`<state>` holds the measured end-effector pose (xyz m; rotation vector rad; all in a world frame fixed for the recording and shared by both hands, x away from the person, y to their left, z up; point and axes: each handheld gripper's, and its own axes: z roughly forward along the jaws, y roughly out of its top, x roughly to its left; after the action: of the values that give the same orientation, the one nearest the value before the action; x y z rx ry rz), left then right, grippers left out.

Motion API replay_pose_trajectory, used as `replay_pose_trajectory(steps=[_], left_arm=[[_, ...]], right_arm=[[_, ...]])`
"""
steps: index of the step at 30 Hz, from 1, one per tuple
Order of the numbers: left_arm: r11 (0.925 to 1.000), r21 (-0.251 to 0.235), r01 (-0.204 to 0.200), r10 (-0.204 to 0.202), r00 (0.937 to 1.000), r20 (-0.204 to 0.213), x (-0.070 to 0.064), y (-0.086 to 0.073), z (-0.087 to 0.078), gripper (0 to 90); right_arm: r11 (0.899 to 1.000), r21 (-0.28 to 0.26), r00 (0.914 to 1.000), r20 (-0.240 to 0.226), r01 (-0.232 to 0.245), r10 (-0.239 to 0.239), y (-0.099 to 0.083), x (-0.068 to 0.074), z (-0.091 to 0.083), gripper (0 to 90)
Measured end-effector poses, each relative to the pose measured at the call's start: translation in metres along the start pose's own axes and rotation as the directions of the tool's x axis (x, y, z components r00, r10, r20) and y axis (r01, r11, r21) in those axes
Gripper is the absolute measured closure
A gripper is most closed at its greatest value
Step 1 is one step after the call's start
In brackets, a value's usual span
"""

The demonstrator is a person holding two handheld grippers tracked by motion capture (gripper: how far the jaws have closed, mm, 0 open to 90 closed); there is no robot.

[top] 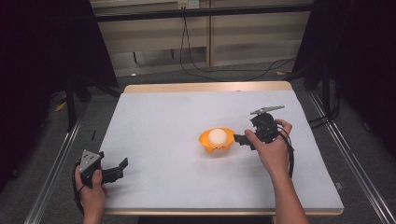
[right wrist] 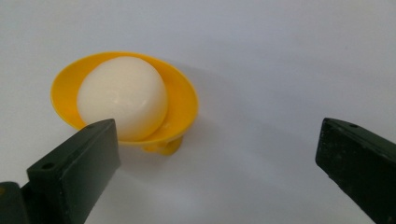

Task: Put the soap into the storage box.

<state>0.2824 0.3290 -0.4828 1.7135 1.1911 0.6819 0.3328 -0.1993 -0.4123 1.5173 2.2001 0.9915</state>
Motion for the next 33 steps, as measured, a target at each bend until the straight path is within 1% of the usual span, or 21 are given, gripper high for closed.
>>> replay_pose_trajectory(steps=[7, 9, 10, 12, 15, 16, 19, 23, 24, 26, 29, 33], left_arm=[[1.0, -0.001, 0.001, -0.001, 1.0, 0.002, 0.0, 0.0, 0.0, 0.2], [1.0, -0.001, 0.0, 0.0, 1.0, 0.002, 0.0, 0.0, 0.0, 0.2], [1.0, 0.0, 0.0, 0.0, 1.0, 0.002, 0.0, 0.0, 0.0, 0.2], [1.0, 0.0, 0.004, -0.004, 1.0, 0.003, 0.0, 0.0, 0.0, 0.2], [1.0, 0.0, 0.0, 0.0, 1.0, 0.0, 0.0, 0.0, 0.0, 0.2], [1.0, 0.0, 0.001, -0.001, 1.0, 0.0, 0.0, 0.0, 0.0, 0.2], [1.0, 0.0, 0.0, 0.0, 1.0, 0.0, 0.0, 0.0, 0.0, 0.2], [1.0, 0.002, -0.001, 0.001, 1.0, 0.001, 0.0, 0.0, 0.0, 0.2], [1.0, 0.002, 0.001, -0.001, 1.0, 0.002, 0.0, 0.0, 0.0, 0.2], [1.0, 0.002, 0.009, -0.009, 1.0, 0.003, -0.001, 0.0, 0.001, 0.2], [1.0, 0.002, 0.004, -0.004, 1.0, 0.001, 0.0, 0.0, 0.0, 0.2], [1.0, 0.003, 0.0, 0.0, 1.0, -0.005, -0.001, 0.0, 0.0, 0.2]], right_arm=[[1.0, 0.008, 0.9993, 0.031, -0.02, 0.02, -0.019, -0.018, -0.005, 0.0], [1.0, 0.001, 0.9993, 0.027, -0.025, 0.025, -0.022, -0.02, -0.006, 0.0], [0.999, -0.004, 0.9987, 0.034, -0.039, 0.039, -0.029, -0.026, -0.01, 0.0], [0.999, -0.013, 0.9988, 0.032, -0.036, 0.036, -0.033, -0.03, -0.011, 0.0], [0.999, -0.028, 0.9986, 0.042, -0.03, 0.032, -0.041, -0.036, -0.015, 0.0], [0.999, -0.03, 0.9984, 0.042, -0.038, 0.039, -0.044, -0.038, -0.016, 0.0], [0.998, -0.047, 0.9982, 0.045, -0.039, 0.041, -0.052, -0.044, -0.021, 0.0], [0.997, -0.059, 0.9964, 0.062, -0.055, 0.058, -0.062, -0.053, -0.029, 0.0], [0.996, -0.061, 0.9955, 0.064, -0.065, 0.069, -0.064, -0.054, -0.03, 0.0], [0.996, -0.064, 0.9949, 0.07, -0.068, 0.073, -0.069, -0.058, -0.033, 0.0], [0.996, -0.071, 0.9943, 0.083, -0.061, 0.067, -0.076, -0.064, -0.037, 0.0], [0.993, -0.087, 0.9922, 0.091, -0.077, 0.085, -0.086, -0.073, -0.043, 0.0]])
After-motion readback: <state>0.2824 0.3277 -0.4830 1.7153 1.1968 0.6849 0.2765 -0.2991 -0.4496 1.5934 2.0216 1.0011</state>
